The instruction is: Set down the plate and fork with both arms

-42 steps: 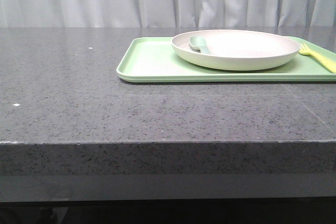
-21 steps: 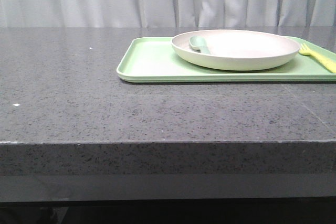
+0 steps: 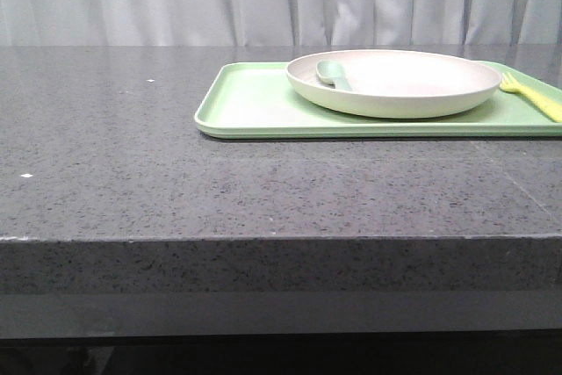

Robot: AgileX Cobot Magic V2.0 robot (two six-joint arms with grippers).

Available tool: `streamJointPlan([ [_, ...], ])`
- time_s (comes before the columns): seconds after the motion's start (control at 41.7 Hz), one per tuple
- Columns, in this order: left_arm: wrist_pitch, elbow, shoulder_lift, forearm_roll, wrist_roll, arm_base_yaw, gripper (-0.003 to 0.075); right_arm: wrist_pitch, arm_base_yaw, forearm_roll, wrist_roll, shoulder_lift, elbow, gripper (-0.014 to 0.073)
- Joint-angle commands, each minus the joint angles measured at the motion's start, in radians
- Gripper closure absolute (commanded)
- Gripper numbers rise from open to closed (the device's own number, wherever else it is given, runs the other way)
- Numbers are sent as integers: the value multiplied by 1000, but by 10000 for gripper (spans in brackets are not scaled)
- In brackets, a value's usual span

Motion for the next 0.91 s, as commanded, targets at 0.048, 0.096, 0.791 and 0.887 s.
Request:
streamJointPlan([
  [0.048,-93,3,-22,-5,-7,-6,738,-64,-2,1,-6,4,-26,662],
  [0.096,-95,3,-22,-8,3,-6,738,-64,-2,1,-6,4,-26,662],
  [0.791,-113,3,-22,-95,19,-6,738,-64,-2,1,-6,4,-26,662],
  [0.887,-113,3,-22,-95,19,-6,738,-64,-2,1,-6,4,-26,662],
])
